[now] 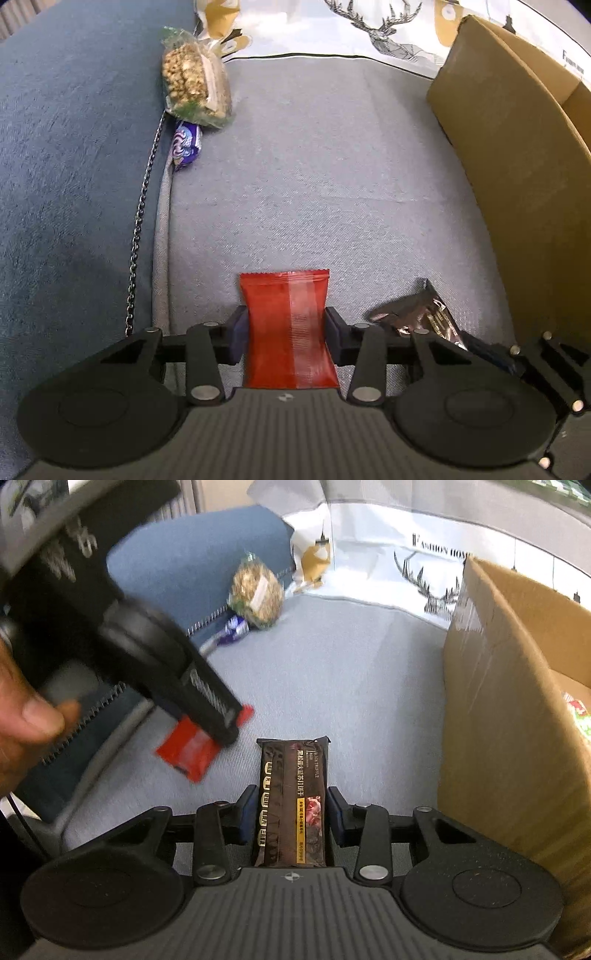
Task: Organize snacks
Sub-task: 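Lift the red pack and chocolate bar with both tools over the box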
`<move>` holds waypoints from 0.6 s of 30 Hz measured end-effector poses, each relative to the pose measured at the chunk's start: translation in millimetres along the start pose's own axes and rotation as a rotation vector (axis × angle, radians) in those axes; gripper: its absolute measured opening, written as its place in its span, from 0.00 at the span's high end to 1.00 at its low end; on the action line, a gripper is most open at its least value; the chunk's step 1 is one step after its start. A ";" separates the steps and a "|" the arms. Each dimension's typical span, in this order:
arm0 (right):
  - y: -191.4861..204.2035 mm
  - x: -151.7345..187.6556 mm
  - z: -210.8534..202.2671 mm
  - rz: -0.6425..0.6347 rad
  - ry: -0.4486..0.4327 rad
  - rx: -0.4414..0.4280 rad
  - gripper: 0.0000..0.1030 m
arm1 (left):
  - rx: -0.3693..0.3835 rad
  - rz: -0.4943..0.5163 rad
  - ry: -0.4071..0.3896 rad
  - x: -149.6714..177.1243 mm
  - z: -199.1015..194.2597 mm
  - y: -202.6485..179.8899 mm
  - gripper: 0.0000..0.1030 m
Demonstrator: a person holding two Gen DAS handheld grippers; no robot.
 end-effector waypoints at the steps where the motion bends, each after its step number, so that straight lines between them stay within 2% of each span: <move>1: 0.3 0.9 2.0 0.002 0.009 -0.001 0.60 | 0.002 -0.002 0.011 0.6 1.7 0.2 0.51; 2: 0.2 0.8 2.1 0.001 0.009 -0.001 0.60 | 0.002 0.003 0.016 1.4 2.7 -0.8 0.46; 4: 0.4 0.7 1.9 0.003 0.009 -0.002 0.60 | 0.002 0.028 0.016 2.6 3.4 -4.5 0.44; 8: 1.2 0.9 2.4 0.000 0.009 0.001 0.60 | 0.012 0.063 -0.003 4.6 2.8 -9.7 0.53; 12: 2.5 0.8 1.3 -0.005 0.004 -0.001 0.60 | 0.019 0.080 -0.020 4.3 -0.1 -12.1 0.56; 18: 6.4 -1.2 -13.4 -0.017 -0.061 0.009 0.61 | 0.055 0.006 -0.140 -2.5 -27.7 -1.5 0.56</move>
Point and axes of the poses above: each gripper's, at about its wrist camera, not at the fingertips, and z roughly the way its jaws point, y to its left, x to its underside, the point moved 4 cm from there along z, roughly the way its jaws point, and after that the axes turned 3 degrees about -z, right-handed, at the moved point
